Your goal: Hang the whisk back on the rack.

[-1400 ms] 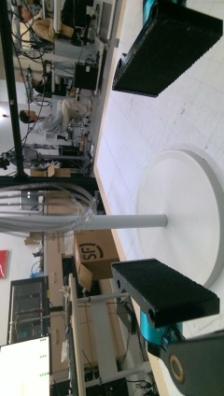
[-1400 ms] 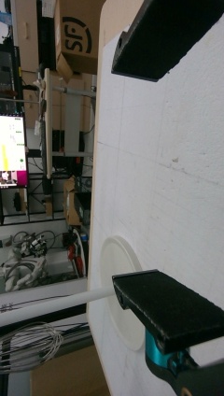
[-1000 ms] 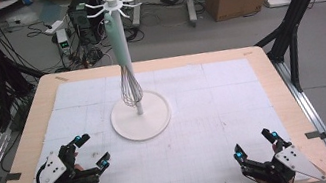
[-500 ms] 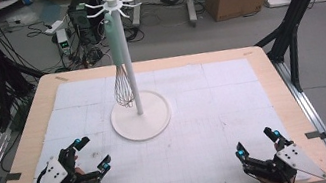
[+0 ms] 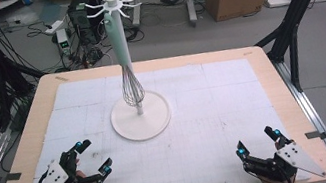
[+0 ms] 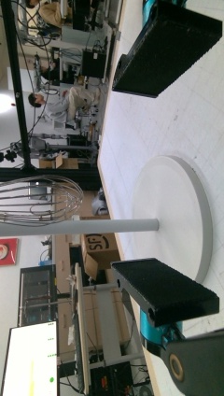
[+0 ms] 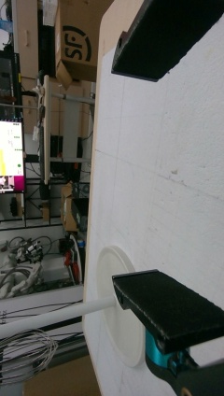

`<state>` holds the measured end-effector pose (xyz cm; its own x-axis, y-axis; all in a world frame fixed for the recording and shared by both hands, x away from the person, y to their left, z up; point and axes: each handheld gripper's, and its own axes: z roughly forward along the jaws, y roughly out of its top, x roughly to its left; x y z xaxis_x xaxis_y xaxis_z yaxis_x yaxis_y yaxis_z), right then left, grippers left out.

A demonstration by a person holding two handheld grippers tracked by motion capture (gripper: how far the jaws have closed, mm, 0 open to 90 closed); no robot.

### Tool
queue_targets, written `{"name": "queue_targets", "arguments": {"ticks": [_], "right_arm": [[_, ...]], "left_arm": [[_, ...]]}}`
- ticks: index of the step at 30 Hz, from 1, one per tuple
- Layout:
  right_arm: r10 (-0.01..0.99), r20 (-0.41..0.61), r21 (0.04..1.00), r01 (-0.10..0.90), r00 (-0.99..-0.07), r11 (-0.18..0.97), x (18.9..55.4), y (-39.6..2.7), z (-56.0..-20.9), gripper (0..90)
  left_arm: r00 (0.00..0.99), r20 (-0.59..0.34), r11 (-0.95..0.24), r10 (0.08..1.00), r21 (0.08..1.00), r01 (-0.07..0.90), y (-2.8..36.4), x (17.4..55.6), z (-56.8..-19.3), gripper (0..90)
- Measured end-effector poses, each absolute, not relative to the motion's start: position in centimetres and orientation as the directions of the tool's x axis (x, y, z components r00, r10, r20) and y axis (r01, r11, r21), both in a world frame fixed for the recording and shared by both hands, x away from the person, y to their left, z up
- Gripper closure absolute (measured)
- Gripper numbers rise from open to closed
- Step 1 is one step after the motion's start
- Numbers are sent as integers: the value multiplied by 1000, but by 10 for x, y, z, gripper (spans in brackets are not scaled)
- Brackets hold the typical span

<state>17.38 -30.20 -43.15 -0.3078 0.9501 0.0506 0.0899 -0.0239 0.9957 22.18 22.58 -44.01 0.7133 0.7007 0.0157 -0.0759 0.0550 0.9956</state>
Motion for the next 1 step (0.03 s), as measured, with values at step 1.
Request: {"name": "queue_targets", "arguments": {"ticks": [1], "right_arm": [[950, 50, 996, 90, -307, -24, 174, -302, -432, 10]], "left_arm": [[714, 14, 56, 700, 996, -74, 226, 222, -440, 124]]}}
